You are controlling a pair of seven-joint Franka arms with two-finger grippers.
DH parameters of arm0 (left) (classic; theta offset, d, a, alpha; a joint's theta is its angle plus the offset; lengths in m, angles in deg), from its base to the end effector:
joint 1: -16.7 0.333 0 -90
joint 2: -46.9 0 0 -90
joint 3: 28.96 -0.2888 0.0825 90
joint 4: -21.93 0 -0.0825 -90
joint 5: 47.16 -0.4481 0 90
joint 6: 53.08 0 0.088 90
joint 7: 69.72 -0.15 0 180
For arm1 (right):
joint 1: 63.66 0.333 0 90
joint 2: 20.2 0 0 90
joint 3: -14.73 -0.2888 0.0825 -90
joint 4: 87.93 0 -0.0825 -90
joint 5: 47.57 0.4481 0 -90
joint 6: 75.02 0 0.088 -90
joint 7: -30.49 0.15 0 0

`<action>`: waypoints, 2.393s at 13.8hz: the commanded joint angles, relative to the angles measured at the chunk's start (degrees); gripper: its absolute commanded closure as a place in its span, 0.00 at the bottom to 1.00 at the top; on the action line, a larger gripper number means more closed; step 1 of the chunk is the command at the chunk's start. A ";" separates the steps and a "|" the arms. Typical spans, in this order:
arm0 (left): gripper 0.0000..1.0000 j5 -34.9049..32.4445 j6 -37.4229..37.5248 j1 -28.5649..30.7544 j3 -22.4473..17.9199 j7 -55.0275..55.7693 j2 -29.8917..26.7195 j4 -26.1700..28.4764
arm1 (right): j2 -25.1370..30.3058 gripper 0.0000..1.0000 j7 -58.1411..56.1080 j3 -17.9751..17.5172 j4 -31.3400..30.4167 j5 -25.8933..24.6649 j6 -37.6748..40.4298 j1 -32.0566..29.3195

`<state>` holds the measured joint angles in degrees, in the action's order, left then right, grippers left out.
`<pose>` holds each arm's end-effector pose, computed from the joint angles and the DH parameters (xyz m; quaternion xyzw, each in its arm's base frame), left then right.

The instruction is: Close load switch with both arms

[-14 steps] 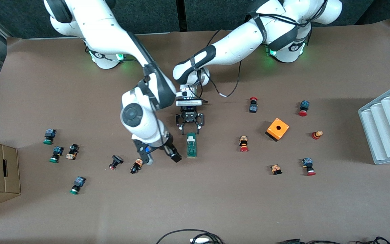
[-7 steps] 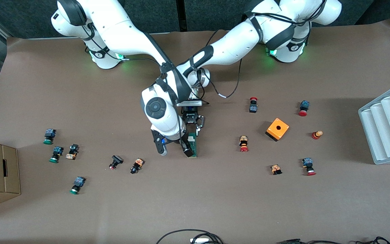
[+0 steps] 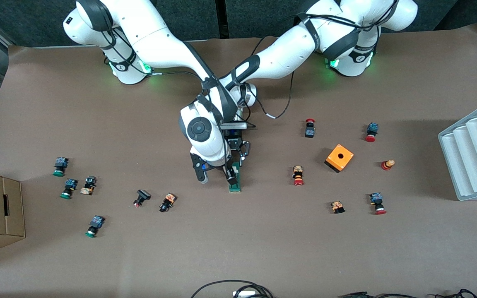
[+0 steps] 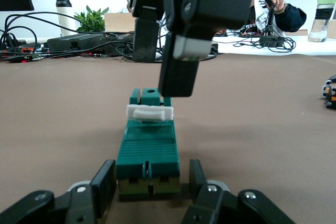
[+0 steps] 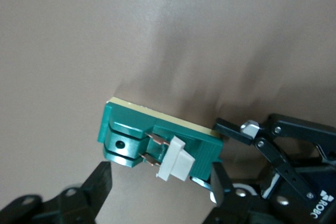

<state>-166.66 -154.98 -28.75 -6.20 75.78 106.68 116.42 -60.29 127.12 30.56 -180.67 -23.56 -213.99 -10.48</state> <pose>0.3581 -0.5791 -0.0319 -0.7890 0.0009 -0.6144 0.0009 0.5760 0.4702 0.1339 -0.8049 0.5857 0.0285 0.0909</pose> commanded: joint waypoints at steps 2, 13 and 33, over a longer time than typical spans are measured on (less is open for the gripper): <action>0.36 -0.38 -0.23 -0.78 -0.61 0.85 1.84 -1.58 | -0.69 0.21 0.93 0.61 -0.86 2.01 -2.52 1.83; 0.39 -0.30 -0.23 -0.78 -0.52 0.76 1.84 -1.58 | -2.01 0.37 2.95 0.61 -3.59 1.93 -8.42 3.68; 0.39 -0.30 -0.23 -0.78 -0.61 0.76 1.75 -1.58 | -1.66 0.72 1.11 0.61 0.01 1.75 -5.61 0.34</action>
<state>-166.66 -154.99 -28.83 -6.22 75.81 106.74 116.28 -60.95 130.42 30.83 -183.32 -22.95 -219.81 -8.33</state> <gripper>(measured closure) 0.392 0.692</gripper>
